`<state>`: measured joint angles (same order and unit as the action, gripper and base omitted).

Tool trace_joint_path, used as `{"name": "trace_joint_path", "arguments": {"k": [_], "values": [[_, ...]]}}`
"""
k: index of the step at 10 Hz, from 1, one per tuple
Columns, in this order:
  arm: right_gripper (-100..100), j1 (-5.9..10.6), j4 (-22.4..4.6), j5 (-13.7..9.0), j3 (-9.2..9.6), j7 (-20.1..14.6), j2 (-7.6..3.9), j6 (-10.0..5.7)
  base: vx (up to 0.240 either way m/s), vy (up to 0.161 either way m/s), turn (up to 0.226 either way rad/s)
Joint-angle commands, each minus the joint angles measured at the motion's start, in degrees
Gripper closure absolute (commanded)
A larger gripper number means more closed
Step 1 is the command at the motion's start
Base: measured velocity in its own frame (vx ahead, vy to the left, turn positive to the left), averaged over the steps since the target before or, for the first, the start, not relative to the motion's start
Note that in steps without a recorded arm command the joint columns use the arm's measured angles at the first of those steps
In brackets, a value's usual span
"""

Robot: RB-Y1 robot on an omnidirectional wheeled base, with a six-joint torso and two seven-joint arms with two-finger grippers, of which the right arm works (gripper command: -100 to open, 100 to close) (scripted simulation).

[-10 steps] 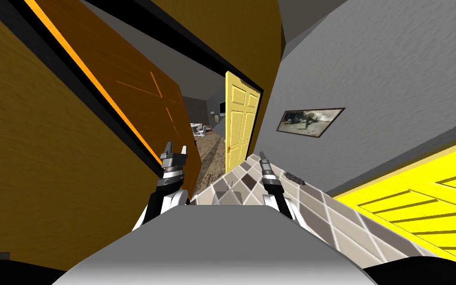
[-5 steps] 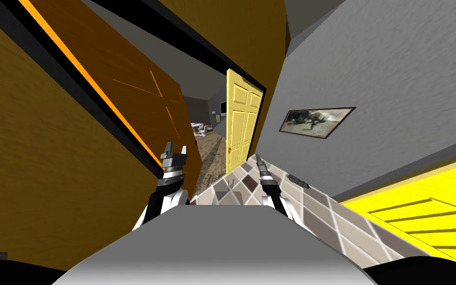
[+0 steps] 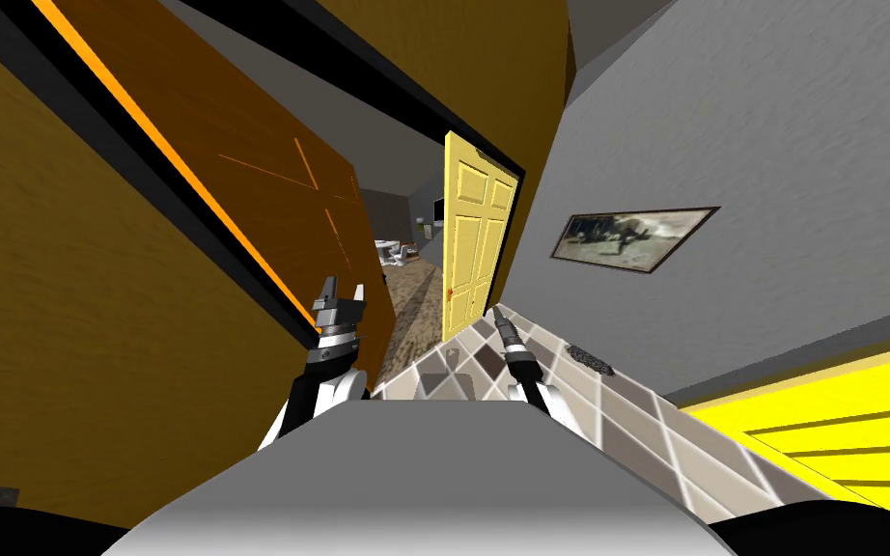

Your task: Push the door open

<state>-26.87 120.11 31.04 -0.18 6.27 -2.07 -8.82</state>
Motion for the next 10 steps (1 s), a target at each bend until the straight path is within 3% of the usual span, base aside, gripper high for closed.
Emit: {"name": "trace_joint_path", "arguments": {"k": [1,6,7,8,9,10], "values": [[-100,0.05,-0.7,2.0,-0.01,-0.2,-0.28,0.53,0.048,-0.012,0.032],[-100,0.54,-4.1,10.1,1.10,-0.7,-1.16,3.90,0.046,-0.018,0.046],[-100,0.54,-4.1,10.9,1.10,-0.7,-1.16,3.90,0.041,-0.013,0.033],[-100,0.72,-5.3,12.9,1.50,-0.9,-1.45,5.11,0.045,-0.012,0.063],[-100,0.72,-5.3,14.1,1.50,-0.9,-1.45,5.11,0.040,-0.010,0.032],[-100,0.90,-6.6,16.1,1.91,-1.1,-1.73,6.35,0.044,-0.021,0.064]]}}
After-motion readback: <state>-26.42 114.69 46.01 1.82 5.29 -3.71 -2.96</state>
